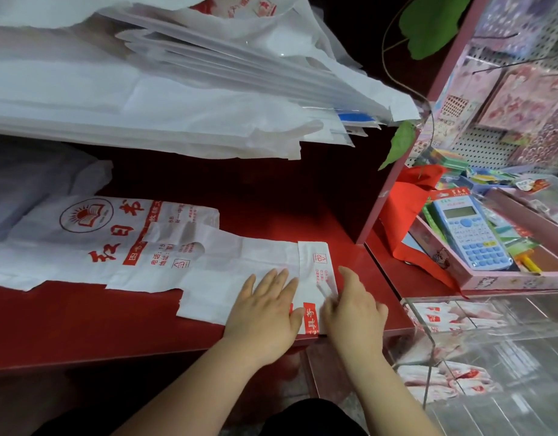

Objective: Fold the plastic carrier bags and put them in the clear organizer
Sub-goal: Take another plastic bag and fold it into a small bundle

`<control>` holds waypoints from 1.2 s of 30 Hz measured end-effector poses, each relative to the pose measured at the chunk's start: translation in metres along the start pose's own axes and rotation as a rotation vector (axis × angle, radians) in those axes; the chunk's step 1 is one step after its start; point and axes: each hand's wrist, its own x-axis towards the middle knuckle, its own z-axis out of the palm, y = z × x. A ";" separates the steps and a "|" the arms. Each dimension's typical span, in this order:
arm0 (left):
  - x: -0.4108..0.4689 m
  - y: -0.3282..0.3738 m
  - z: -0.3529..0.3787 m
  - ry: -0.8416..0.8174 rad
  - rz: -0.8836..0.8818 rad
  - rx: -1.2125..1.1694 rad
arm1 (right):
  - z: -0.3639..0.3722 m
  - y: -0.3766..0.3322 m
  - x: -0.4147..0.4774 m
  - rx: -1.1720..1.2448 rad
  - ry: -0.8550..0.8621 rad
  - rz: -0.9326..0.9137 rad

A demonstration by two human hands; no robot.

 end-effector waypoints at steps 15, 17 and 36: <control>-0.024 -0.043 -0.010 -0.045 -0.266 -0.004 | -0.001 0.027 -0.013 -0.167 -0.377 -0.255; -0.034 -0.055 -0.013 -0.050 -0.322 0.004 | -0.002 0.028 -0.017 -0.175 -0.375 -0.234; -0.012 0.019 0.001 -0.028 0.168 -0.004 | -0.018 0.012 0.045 0.146 -0.502 0.203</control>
